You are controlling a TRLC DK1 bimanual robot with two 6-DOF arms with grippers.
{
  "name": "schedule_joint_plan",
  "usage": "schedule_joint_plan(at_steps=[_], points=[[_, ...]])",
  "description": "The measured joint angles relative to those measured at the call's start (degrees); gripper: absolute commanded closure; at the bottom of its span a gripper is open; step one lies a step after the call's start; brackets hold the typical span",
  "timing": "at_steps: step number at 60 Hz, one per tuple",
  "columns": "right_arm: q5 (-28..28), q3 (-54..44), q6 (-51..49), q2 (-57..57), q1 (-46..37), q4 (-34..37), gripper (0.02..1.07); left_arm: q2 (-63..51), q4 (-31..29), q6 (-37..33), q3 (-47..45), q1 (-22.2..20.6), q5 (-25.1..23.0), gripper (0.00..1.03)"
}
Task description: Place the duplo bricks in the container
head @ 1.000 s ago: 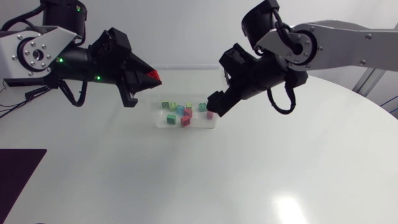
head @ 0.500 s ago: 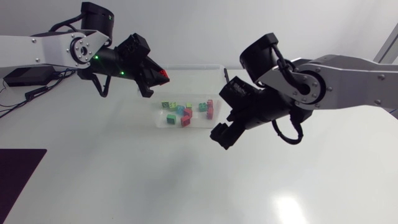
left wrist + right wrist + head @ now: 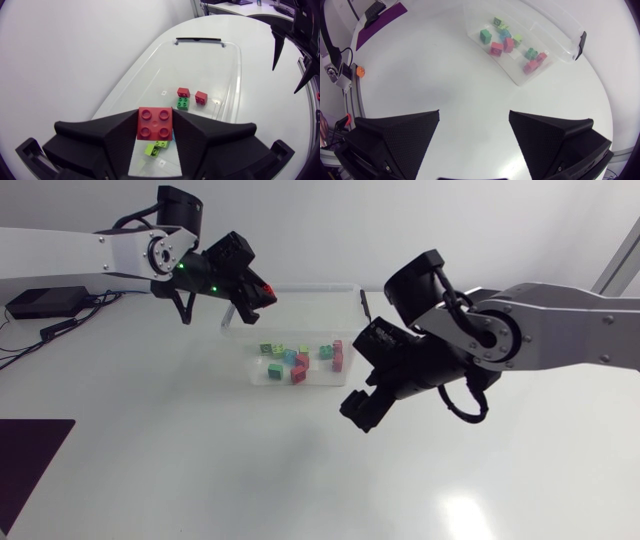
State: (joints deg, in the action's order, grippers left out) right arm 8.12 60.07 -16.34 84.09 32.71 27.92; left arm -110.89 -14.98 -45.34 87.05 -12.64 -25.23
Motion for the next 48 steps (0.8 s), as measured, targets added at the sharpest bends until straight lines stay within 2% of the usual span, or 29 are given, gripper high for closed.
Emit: schedule_joint_plan(at_steps=[8,29,48], points=[[-0.1,-0.8,0.0,-0.6,0.0,0.0,0.06,-1.2,0.0,0.0,0.2,-0.5,1.4,0.05],[-1.5,-0.8,-0.2,-2.7,-0.5,0.0,0.06,-0.7,-0.5,1.8,0.8,-0.8,1.9,0.05],[-2.8,0.1,-0.1,-7.5,-8.2,-0.9,0.07,8.1,-0.2,3.5,-1.4,-0.6,10.4,0.04]])
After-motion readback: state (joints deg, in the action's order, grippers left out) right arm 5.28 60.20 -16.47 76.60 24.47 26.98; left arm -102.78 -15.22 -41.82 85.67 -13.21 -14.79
